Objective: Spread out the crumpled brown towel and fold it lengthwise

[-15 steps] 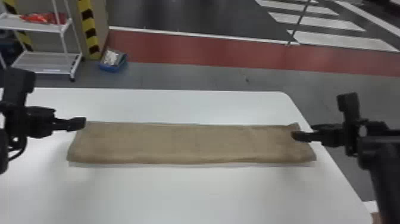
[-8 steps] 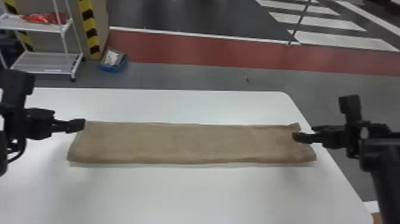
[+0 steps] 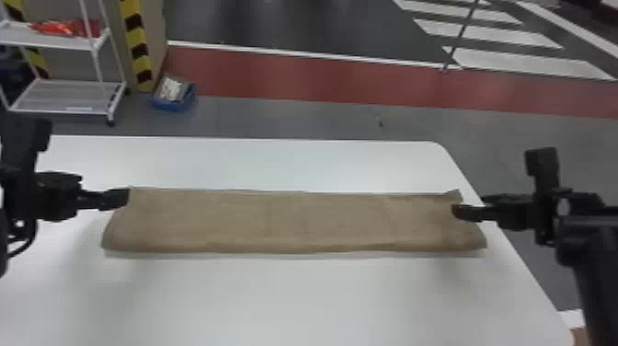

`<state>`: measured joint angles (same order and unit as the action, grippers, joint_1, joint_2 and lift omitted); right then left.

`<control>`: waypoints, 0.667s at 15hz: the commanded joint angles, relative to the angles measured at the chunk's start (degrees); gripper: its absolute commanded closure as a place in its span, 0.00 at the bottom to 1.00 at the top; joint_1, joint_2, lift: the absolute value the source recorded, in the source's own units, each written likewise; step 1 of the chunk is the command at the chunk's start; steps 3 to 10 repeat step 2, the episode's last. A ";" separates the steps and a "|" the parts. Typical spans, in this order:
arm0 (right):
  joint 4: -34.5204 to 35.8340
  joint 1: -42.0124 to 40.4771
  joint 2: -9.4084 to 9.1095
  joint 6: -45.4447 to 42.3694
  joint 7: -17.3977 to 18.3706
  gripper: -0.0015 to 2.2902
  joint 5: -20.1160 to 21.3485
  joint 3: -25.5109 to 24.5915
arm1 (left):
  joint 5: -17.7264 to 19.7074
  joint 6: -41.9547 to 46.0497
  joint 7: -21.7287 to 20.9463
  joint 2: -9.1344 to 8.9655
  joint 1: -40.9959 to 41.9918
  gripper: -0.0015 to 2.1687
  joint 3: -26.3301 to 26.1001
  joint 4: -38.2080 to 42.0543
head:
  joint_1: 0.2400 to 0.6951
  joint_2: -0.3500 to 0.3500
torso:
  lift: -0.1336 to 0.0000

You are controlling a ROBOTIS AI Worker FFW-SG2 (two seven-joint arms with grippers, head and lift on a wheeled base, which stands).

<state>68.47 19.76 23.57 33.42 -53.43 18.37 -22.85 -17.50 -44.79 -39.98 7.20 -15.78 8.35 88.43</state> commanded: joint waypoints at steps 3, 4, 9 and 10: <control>0.00 -0.07 -0.01 0.11 -0.01 0.03 -0.01 0.00 | 0.01 0.00 -0.01 0.00 0.31 0.01 0.09 0.17 | 1.00 0.21 | 0.07; 0.00 -0.07 -0.01 0.11 -0.01 0.03 -0.01 0.00 | 0.01 0.00 -0.01 0.00 0.31 0.01 0.09 0.17 | 1.00 0.21 | 0.07; 0.00 -0.07 -0.01 0.11 -0.01 0.03 -0.01 0.00 | 0.01 0.00 -0.01 0.00 0.31 0.01 0.09 0.17 | 1.00 0.21 | 0.07; 0.00 -0.07 -0.01 0.11 -0.01 0.03 -0.01 0.00 | 0.01 0.00 -0.01 0.00 0.31 0.01 0.09 0.17 | 1.00 0.21 | 0.07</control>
